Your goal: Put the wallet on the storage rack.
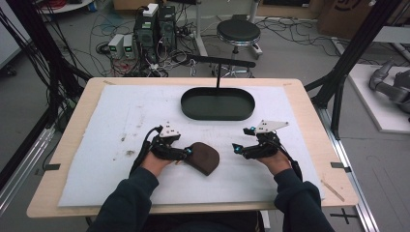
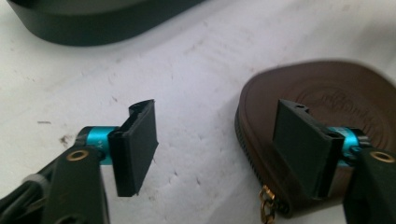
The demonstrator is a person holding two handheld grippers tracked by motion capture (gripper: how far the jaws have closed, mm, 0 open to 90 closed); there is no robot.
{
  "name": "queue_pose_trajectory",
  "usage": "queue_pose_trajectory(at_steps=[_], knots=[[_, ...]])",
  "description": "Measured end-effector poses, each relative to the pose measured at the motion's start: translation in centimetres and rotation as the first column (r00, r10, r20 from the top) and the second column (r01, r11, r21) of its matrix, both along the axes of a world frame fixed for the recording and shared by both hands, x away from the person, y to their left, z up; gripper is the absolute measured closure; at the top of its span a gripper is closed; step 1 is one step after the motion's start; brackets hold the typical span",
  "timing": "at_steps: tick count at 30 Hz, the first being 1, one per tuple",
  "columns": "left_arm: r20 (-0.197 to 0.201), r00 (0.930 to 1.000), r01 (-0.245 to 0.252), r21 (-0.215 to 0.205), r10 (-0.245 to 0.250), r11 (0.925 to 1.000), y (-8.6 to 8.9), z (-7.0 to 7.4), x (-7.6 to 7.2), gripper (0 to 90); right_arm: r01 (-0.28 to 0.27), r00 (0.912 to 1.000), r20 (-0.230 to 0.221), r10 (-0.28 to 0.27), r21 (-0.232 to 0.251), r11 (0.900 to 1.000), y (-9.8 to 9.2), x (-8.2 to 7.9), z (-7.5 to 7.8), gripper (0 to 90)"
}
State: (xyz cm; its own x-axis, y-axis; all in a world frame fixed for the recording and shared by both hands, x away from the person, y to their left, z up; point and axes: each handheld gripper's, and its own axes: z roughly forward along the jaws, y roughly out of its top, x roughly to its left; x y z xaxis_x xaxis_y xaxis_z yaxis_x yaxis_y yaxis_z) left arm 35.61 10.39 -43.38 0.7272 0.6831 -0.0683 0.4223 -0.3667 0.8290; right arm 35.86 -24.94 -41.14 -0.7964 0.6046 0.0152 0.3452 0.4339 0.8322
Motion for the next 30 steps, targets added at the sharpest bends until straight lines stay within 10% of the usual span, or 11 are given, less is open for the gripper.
queue_pose_trajectory(at_steps=[11,25,30], knots=[[0.012,0.9998,0.013,0.009,-0.014,0.9999,3.9,0.5,-1.9,30.5,-0.052,0.9941,-0.093,0.056,0.051,0.997,3.4,0.0,-0.9,21.2],[0.073,0.9854,-0.149,-0.059,0.154,0.9870,9.0,1.8,-1.6,30.5,-0.143,0.9282,-0.337,0.158,0.069,0.987,9.1,0.9,-3.9,18.9],[0.073,0.9867,-0.142,-0.048,0.145,0.9887,8.7,1.6,-1.5,30.5,-0.156,0.9230,-0.345,0.170,0.068,0.985,9.0,0.9,-3.8,26.4]])
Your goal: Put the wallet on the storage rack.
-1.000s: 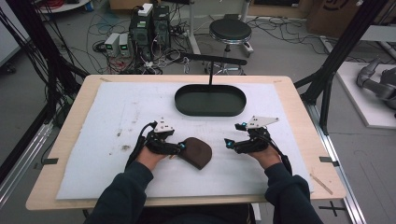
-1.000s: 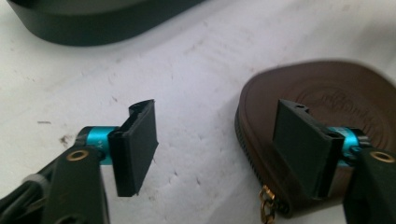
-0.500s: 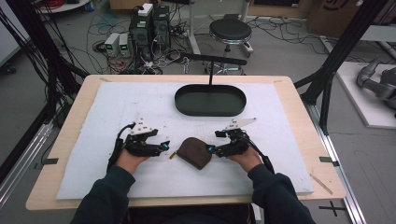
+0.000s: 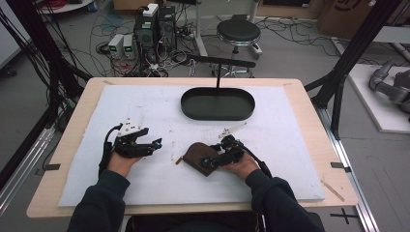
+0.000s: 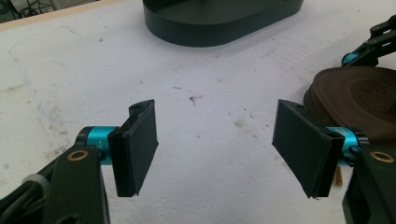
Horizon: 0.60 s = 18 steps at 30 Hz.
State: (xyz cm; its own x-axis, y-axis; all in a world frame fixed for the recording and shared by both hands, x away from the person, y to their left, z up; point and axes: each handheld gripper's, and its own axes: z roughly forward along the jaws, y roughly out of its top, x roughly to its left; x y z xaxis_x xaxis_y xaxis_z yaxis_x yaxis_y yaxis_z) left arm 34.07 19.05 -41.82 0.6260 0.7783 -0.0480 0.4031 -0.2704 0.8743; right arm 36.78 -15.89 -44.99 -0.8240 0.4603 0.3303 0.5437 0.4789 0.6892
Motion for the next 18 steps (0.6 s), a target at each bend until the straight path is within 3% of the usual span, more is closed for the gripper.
queue_pose_trajectory(at_steps=[5,7,9,16,18], knots=[[-0.008,0.9999,0.015,0.000,-0.015,0.9999,-0.6,-0.2,0.0,30.7,-0.014,0.9984,0.055,0.015,-0.026,1.000,-0.1,-0.4,0.8,46.2],[-0.011,0.9989,0.046,-0.004,-0.046,0.9989,-1.0,-0.3,-0.1,31.1,-0.009,0.9984,0.056,0.010,-0.018,1.000,-0.6,-0.3,1.3,57.6],[-0.023,0.9964,0.082,-0.013,-0.082,0.9966,-1.5,-0.6,-0.2,32.8,-0.020,0.9963,0.083,0.021,-0.014,1.000,-0.8,-0.4,1.7,61.2],[-0.038,0.9763,0.212,-0.041,-0.213,0.9765,-3.4,-1.1,-0.2,46.8,-0.028,0.9779,0.207,0.030,-0.010,1.000,-1.1,-1.2,3.1,73.4],[-0.048,0.9688,0.240,-0.056,-0.243,0.9690,-3.9,-1.3,-0.1,49.6,-0.028,0.9753,0.219,0.029,-0.005,1.000,-1.4,-1.1,3.2,75.0]])
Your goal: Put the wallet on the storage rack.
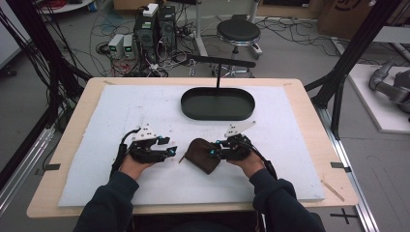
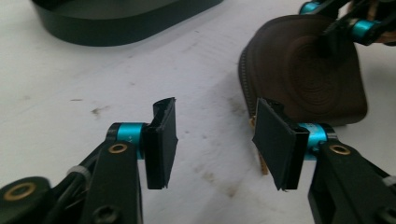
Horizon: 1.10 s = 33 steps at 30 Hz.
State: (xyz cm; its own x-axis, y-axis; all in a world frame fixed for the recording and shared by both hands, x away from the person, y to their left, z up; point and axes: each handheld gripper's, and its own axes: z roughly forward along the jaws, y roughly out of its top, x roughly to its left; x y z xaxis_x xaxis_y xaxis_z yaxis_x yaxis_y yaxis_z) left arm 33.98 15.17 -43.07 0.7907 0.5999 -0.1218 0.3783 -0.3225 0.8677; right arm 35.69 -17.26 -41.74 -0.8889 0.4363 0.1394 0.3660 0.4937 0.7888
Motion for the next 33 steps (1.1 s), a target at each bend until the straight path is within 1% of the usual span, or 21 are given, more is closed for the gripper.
queue_pose_trajectory(at_steps=[1,3,5,6,8,9,11,13,15,16,18,19,21,22,24,27,29,31,33], knots=[[-0.005,0.9999,0.009,-0.008,-0.009,0.9999,-0.2,-0.1,0.1,50.2,0.006,1.0000,-0.007,-0.006,0.002,1.000,-0.1,-0.1,0.0,75.4],[-0.021,0.9990,0.038,-0.025,-0.039,0.9990,-0.8,-0.2,0.2,50.5,-0.007,0.9999,0.012,0.007,0.006,1.000,-0.1,0.0,0.0,76.1],[-0.027,0.9970,0.072,-0.019,-0.072,0.9972,-1.4,-0.4,0.3,50.5,-0.021,0.9991,0.036,0.020,0.006,1.000,0.0,-0.1,0.1,76.5],[-0.026,0.9960,0.085,-0.011,-0.085,0.9964,-1.8,-0.4,0.4,50.5,-0.027,0.9986,0.044,0.027,0.004,1.000,0.1,-0.2,0.1,76.6],[-0.024,0.9936,0.111,0.010,-0.110,0.9938,-2.3,-0.5,0.5,50.6,-0.044,0.9961,0.076,0.044,-0.006,0.999,0.2,-0.4,0.2,76.6],[-0.022,0.9924,0.122,0.021,-0.121,0.9923,-2.5,-0.5,0.5,52.3,-0.052,0.9941,0.095,0.053,-0.009,0.999,0.3,-0.5,0.3,76.6],[-0.010,0.9893,0.146,0.041,-0.146,0.9884,-2.9,-0.6,0.4,59.6,-0.054,0.9925,0.109,0.055,-0.015,0.998,0.5,-0.7,0.4,76.5],[-0.008,0.9863,0.165,0.044,-0.165,0.9853,-3.0,-0.6,0.3,67.7,-0.051,0.9927,0.109,0.053,-0.018,0.999,0.5,-0.7,0.4,76.4],[-0.015,0.9864,0.164,0.036,-0.163,0.9858,-3.0,-0.6,0.3,68.7,-0.057,0.9923,0.109,0.058,-0.017,0.998,0.5,-0.7,0.3,76.4],[-0.019,0.9878,0.155,0.033,-0.155,0.9873,-2.9,-0.6,0.4,66.5,-0.058,0.9923,0.109,0.059,-0.016,0.998,0.5,-0.7,0.3,76.4],[-0.027,0.9900,0.139,0.013,-0.138,0.9902,-2.9,-0.6,0.5,61.3,-0.062,0.9917,0.113,0.062,-0.011,0.998,0.5,-0.7,0.3,76.4],[-0.027,0.9908,0.132,-0.002,-0.132,0.9912,-2.8,-0.6,0.6,60.7,-0.064,0.9919,0.110,0.065,-0.011,0.998,0.6,-0.8,0.4,76.3],[-0.034,0.9908,0.131,-0.021,-0.131,0.9912,-2.7,-0.6,0.7,60.8,-0.069,0.9911,0.114,0.069,-0.008,0.998,0.6,-0.8,0.3,76.3],[-0.038,0.9897,0.137,-0.028,-0.138,0.9901,-2.8,-0.7,0.8,61.7,-0.073,0.9898,0.122,0.074,-0.009,0.997,0.6,-0.7,0.3,76.3],[-0.033,0.9872,0.156,-0.016,-0.156,0.9877,-2.9,-0.8,0.7,70.8,-0.073,0.9904,0.117,0.074,-0.011,0.997,0.7,-0.8,0.3,76.2],[-0.048,0.9865,0.156,-0.023,-0.157,0.9875,-2.9,-0.9,0.9,73.9,-0.077,0.9901,0.117,0.078,-0.012,0.997,0.7,-0.8,0.3,75.8],[-0.048,0.9875,0.149,-0.017,-0.150,0.9886,-2.9,-0.9,0.9,77.1,-0.078,0.9907,0.111,0.078,-0.006,0.997,0.7,-0.8,0.3,75.3],[-0.046,0.9886,0.143,-0.010,-0.144,0.9896,-2.8,-0.8,0.8,84.6,-0.083,0.9899,0.114,0.084,-0.006,0.996,0.7,-0.7,0.3,74.6],[-0.045,0.9889,0.141,-0.006,-0.141,0.9899,-2.8,-0.8,0.8,87.2,-0.084,0.9900,0.114,0.083,-0.001,0.997,0.7,-0.7,0.3,74.2]])
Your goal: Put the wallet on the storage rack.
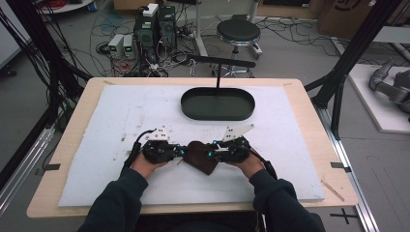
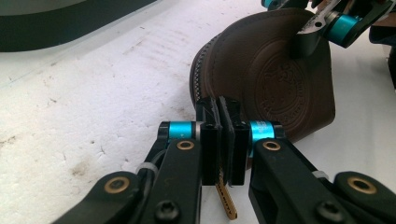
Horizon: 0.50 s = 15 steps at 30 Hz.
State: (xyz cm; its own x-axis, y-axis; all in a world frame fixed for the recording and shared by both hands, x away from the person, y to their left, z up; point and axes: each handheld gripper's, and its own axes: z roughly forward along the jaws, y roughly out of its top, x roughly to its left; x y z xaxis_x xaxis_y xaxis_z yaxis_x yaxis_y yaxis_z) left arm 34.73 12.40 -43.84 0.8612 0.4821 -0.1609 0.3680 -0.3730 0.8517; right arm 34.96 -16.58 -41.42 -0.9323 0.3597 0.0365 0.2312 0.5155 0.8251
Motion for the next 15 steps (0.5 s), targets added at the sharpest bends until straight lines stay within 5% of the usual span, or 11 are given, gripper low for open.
queue_pose_trajectory(at_steps=[8,13,15], knots=[[0.033,0.9993,0.017,0.022,-0.018,0.9996,-0.1,0.1,-0.3,88.5,-0.002,0.9994,-0.035,0.002,0.019,1.000,-0.4,0.4,-0.1,63.7],[0.061,0.9977,0.028,0.024,-0.030,0.9993,-0.2,0.2,-0.5,88.7,0.046,0.9960,-0.079,-0.043,0.035,0.998,-0.4,0.8,-0.6,35.7],[0.067,0.9972,0.029,0.027,-0.031,0.9992,-0.2,0.3,-0.5,88.7,0.070,0.9872,-0.147,-0.063,0.042,0.997,-0.5,1.2,-1.0,30.5]])
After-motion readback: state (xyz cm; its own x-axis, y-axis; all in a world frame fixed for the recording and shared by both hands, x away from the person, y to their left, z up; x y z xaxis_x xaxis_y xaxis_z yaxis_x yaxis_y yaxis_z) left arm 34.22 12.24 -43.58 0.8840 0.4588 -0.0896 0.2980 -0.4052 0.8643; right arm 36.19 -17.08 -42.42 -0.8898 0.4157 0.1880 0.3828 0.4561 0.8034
